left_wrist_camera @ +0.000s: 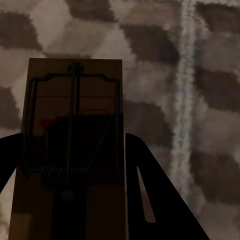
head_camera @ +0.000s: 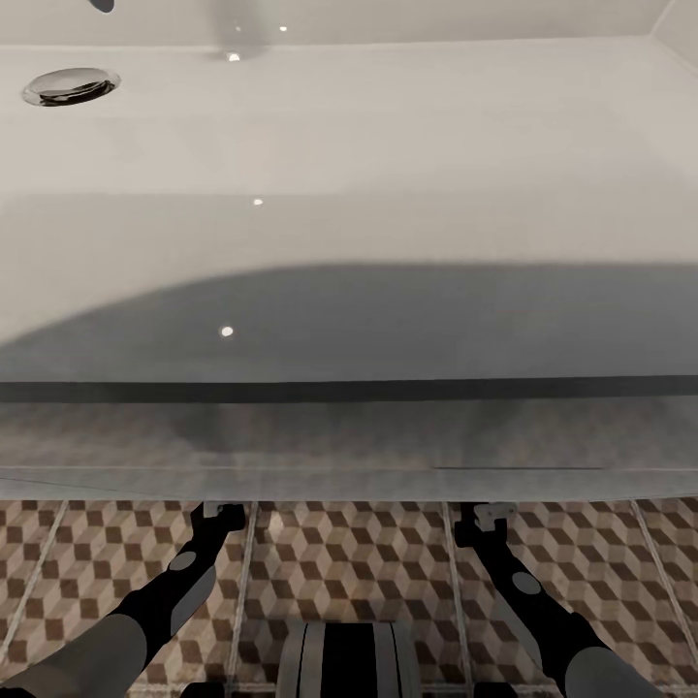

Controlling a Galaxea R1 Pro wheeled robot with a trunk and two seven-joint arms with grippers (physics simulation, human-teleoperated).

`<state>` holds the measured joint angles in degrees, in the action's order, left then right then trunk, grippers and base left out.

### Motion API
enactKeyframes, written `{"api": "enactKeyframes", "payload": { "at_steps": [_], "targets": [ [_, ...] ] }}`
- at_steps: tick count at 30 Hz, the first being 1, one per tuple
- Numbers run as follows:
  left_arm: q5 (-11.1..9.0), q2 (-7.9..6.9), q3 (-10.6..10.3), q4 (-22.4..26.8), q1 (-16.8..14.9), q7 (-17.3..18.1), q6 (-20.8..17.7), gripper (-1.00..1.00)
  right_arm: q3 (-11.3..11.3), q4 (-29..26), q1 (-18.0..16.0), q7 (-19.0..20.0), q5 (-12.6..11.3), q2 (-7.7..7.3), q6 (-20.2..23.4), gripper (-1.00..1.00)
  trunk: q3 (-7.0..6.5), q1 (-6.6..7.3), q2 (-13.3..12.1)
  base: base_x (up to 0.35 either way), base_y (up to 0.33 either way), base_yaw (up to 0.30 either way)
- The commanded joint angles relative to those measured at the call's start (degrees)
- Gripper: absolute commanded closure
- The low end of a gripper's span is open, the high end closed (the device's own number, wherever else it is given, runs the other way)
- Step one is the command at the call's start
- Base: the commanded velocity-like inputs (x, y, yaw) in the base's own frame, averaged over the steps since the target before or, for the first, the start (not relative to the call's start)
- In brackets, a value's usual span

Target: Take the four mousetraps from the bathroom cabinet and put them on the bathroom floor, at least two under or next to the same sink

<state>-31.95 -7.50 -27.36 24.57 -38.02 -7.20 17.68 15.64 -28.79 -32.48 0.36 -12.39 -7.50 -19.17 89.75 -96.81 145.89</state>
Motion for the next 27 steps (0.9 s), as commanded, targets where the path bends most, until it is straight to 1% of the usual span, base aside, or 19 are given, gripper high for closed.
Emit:
{"api": "enactKeyframes", "payload": {
  "at_steps": [1, 5, 9, 27],
  "targets": [
    [-0.09, -0.06, -0.50, 0.04, -0.03, -0.62, 0.16, 1.00, 0.35, 0.05, -0.04, 0.25, -0.70, -0.06, -0.26, 1.00, 0.03, 0.01, 0.01, 0.000, 0.000, 0.000],
    [-0.08, -0.06, -0.50, 0.04, -0.03, -0.62, 0.16, 1.00, 0.30, 0.05, -0.04, 0.25, -0.70, -0.06, -0.26, 1.00, 0.03, 0.01, 0.01, 0.000, 0.000, 0.000],
    [-0.07, -0.06, -0.50, 0.04, -0.03, -0.62, 0.16, 1.00, 0.28, 0.05, -0.04, 0.25, -0.70, -0.06, -0.26, 1.00, 0.92, -0.09, 0.07, 0.000, 0.000, 0.000],
    [-0.04, -0.06, -0.50, 0.04, -0.03, -0.64, 0.16, 1.00, 0.27, 0.05, -0.04, 0.25, -0.70, -0.06, -0.26, 1.00, 0.92, -0.09, 0.07, 0.000, 0.000, 0.000]
  ]
}}
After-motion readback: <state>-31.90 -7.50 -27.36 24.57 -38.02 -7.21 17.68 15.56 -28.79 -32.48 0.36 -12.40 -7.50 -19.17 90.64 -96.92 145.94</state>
